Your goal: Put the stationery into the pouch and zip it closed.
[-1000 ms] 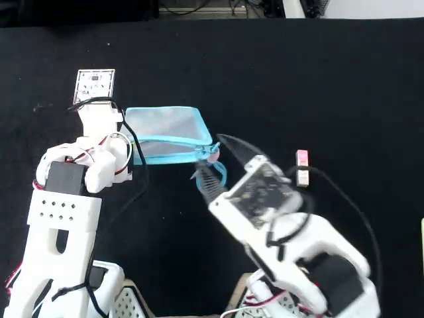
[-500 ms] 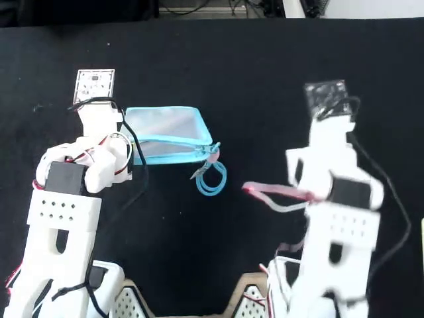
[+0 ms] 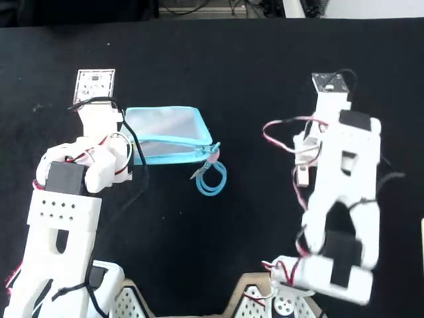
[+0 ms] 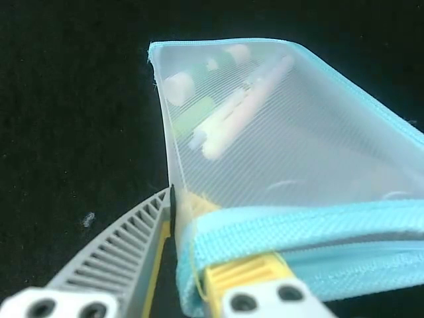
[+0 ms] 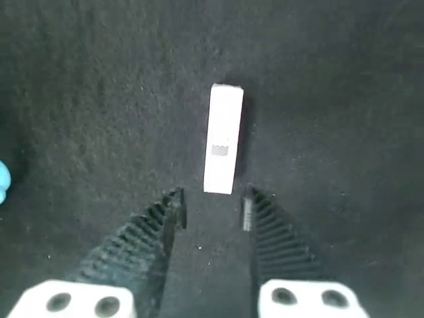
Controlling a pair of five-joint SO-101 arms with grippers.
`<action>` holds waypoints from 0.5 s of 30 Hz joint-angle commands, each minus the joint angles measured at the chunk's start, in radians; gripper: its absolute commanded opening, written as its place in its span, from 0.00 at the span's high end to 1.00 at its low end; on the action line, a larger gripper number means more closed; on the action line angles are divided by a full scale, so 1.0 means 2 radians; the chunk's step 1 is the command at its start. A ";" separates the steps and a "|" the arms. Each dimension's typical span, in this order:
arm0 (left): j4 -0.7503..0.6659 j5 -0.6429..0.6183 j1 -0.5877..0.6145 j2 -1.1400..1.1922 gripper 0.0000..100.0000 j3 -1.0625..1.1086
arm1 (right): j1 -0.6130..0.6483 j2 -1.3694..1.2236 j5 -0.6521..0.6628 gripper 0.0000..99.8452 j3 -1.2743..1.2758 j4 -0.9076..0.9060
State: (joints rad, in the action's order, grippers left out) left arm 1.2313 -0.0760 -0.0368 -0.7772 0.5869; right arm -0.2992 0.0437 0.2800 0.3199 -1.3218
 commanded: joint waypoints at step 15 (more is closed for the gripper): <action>-0.008 -0.003 -0.003 0.001 0.97 0.001 | 0.007 -0.205 0.055 0.76 -0.237 -0.130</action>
State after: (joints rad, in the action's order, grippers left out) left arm 1.2313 -0.0760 -0.0368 -0.7772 0.5884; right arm -0.3007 -0.3368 0.5102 -0.0790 -1.5597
